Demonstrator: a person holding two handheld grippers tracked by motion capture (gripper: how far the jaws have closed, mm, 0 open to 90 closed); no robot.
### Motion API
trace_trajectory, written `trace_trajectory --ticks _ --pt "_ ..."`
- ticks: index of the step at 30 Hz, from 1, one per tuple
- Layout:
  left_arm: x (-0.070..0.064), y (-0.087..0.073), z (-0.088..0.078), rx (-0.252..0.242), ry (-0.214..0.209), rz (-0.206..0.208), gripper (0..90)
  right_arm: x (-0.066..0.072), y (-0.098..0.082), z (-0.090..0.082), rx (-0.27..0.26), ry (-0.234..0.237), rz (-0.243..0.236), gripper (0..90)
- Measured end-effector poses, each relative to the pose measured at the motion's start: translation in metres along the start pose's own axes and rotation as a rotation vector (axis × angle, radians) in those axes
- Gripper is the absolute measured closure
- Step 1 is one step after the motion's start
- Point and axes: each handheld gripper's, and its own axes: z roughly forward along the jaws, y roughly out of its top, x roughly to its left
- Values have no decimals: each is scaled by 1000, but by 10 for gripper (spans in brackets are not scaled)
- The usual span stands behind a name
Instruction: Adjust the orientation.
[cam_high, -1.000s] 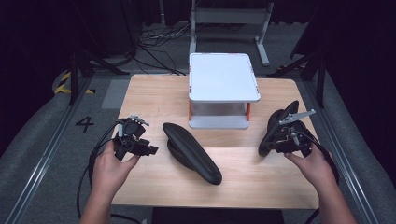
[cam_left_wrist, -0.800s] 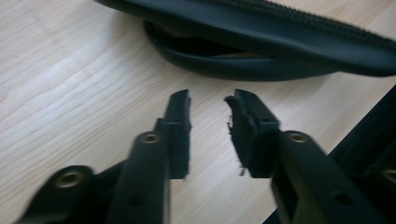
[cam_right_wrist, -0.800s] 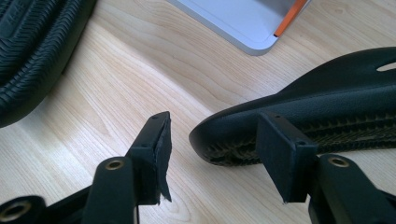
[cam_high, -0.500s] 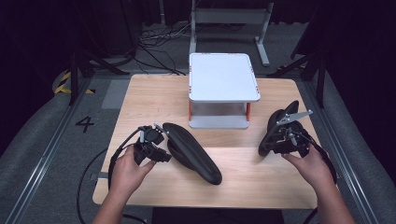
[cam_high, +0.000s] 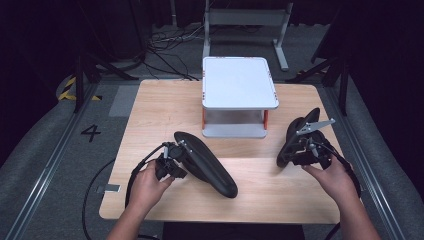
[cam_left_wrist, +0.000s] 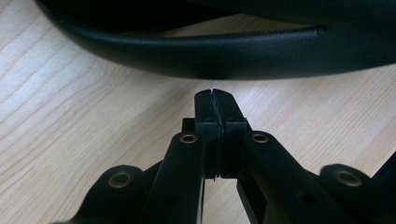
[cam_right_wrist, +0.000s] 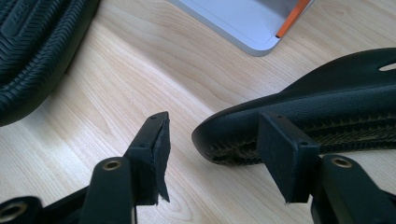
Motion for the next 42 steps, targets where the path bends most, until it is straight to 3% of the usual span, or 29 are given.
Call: trace_trajectory --ticks 4,6,12,20,25,35,42 --pt "0 2 8 -5 -33 -14 896 -2 -1 -3 -3 -5 6 449" --pt "-1 3 9 3 -29 -17 896 -3 -2 -5 -12 -5 11 449" --pt "-1 5 1 -70 -20 -24 895 -3 -3 -6 -9 -9 11 449" --pt "-8 15 -9 -152 13 11 890 -3 -9 -12 -15 -20 20 449" --pt "-17 28 -10 -191 12 36 876 -5 -14 -15 -15 -27 33 449" --pt "-32 50 3 -190 21 86 863 -8 -17 -19 -18 -32 44 449" --pt "-36 62 12 -205 36 93 813 -9 -19 -18 -15 -29 52 449"
